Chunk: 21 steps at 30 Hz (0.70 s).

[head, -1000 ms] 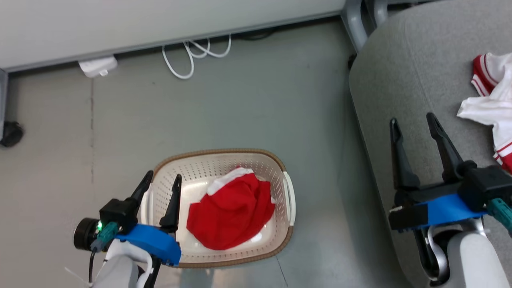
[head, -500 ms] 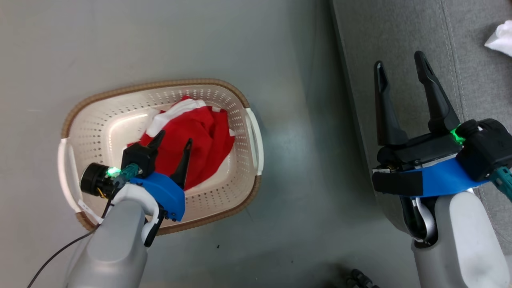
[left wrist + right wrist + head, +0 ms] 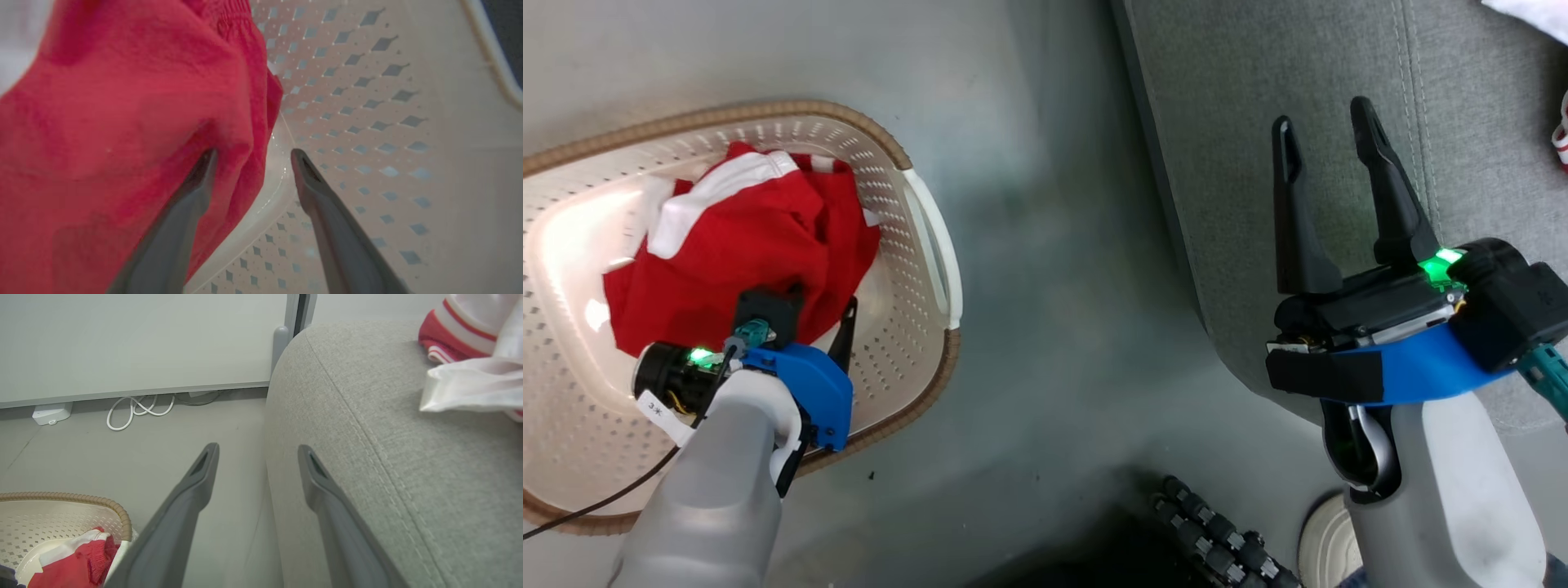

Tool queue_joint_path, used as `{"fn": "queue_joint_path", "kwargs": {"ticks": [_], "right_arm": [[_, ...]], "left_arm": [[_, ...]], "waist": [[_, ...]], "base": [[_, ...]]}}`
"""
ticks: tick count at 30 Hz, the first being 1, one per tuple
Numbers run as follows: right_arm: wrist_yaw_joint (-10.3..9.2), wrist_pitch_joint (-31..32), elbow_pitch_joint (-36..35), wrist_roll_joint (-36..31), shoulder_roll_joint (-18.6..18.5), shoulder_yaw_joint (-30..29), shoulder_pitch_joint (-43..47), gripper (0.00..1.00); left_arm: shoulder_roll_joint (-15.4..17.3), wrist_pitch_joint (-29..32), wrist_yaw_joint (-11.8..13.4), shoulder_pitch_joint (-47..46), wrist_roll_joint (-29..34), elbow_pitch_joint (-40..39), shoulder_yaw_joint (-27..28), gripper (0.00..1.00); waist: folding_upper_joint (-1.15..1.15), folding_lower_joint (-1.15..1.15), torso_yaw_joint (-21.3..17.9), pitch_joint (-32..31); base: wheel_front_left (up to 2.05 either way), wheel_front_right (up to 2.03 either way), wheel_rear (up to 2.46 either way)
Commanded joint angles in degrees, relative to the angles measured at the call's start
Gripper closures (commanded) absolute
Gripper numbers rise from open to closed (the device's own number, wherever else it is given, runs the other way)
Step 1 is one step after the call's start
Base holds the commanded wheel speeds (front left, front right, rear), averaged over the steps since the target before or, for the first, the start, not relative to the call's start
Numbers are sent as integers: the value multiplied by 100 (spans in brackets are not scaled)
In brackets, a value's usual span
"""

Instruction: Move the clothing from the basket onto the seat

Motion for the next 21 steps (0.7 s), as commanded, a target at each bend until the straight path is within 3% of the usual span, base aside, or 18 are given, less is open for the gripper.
{"fn": "queue_joint_path", "kwargs": {"ticks": [1,4,7,10,19,20,21], "right_arm": [[-6,-53,-18,40,21,-19,60,0],[-6,-66,-61,51,20,-52,129,0],[-6,-68,-121,87,20,-83,239,0],[-6,-66,-162,102,20,-89,318,0],[-6,8,-362,38,20,-54,423,0],[-6,18,-376,33,20,-50,429,0],[-6,22,-384,32,20,-46,431,0]], "left_arm": [[68,9,60,-133,-18,89,18,0],[54,7,168,-220,-42,190,41,0],[103,-31,520,-389,-11,315,74,0],[67,-72,715,-515,-19,418,74,0],[46,-47,703,-755,-139,678,81,0],[41,-41,706,-772,-167,700,86,49],[34,-26,692,-787,-180,722,87,73]], "waist": [[0,-1,-59,110],[0,-1,-39,149],[0,-1,-12,208],[0,-1,5,249],[0,-1,85,309],[0,-1,88,312],[0,-1,88,310]], "base": [[0,0,0],[0,0,0],[0,0,0],[0,0,0],[4,4,4],[0,0,0],[0,0,0]]}}
